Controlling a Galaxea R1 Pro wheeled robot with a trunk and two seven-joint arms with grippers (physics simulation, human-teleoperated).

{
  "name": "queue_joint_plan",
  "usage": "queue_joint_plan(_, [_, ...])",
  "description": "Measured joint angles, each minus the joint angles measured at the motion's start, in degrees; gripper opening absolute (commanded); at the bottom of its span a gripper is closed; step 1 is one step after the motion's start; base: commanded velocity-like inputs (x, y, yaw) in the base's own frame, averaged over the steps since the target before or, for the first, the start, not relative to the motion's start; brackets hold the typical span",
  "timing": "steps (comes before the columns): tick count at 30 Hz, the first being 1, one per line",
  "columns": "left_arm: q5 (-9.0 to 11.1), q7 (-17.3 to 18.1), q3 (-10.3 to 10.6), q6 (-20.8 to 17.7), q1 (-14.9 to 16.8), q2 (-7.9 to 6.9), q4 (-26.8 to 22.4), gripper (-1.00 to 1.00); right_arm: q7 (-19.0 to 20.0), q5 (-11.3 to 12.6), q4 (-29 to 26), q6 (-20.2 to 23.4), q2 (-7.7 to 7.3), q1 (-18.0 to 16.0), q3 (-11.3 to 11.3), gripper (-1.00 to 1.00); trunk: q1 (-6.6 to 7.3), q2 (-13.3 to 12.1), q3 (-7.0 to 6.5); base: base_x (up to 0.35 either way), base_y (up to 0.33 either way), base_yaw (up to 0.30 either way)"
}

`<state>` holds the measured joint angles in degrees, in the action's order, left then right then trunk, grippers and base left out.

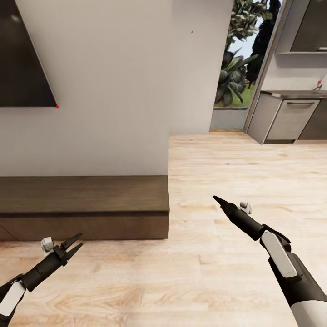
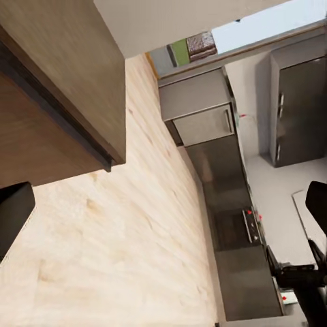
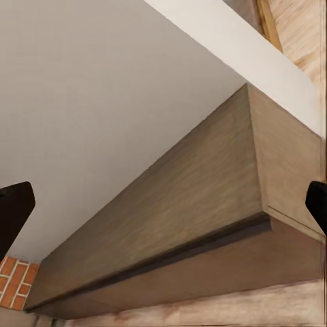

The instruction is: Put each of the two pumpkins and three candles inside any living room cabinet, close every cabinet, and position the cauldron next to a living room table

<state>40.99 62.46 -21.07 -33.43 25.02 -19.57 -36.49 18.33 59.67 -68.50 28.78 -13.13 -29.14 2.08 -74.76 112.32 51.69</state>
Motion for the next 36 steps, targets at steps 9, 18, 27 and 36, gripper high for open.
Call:
queue_joint_plan(9, [-0.1, -0.2, -0.5, 0.0, -0.1, -0.34, 0.1, 1.00, -0.2, 0.0, 2.0, -0.3, 0.01, 0.0, 0.0, 1.00, -1.98, 3.6, 1.62, 0.000, 0.000, 0.000])
queue_joint_plan(18, [-0.1, 0.5, -2.2, 0.1, -0.1, -1.75, 0.9, 1.00, 0.2, 0.1, 2.0, -0.3, 1.44, 0.0, 0.0, 1.00, -3.95, 7.2, 3.23, 0.000, 0.000, 0.000])
queue_joint_plan(27, [0.0, 0.5, -2.4, 0.0, -0.2, -2.36, 1.4, 1.00, 0.2, 0.0, 2.1, -0.3, 1.59, 0.0, 0.0, 1.00, -5.93, 10.8, 4.85, 0.000, 0.000, 0.000])
queue_joint_plan(36, [0.0, 0.5, -5.2, 0.0, -0.2, -3.68, 4.0, 1.00, 0.2, 0.1, 2.1, -0.3, 1.60, 0.0, 0.0, 1.00, -7.91, 14.4, 6.46, 0.000, 0.000, 0.000])
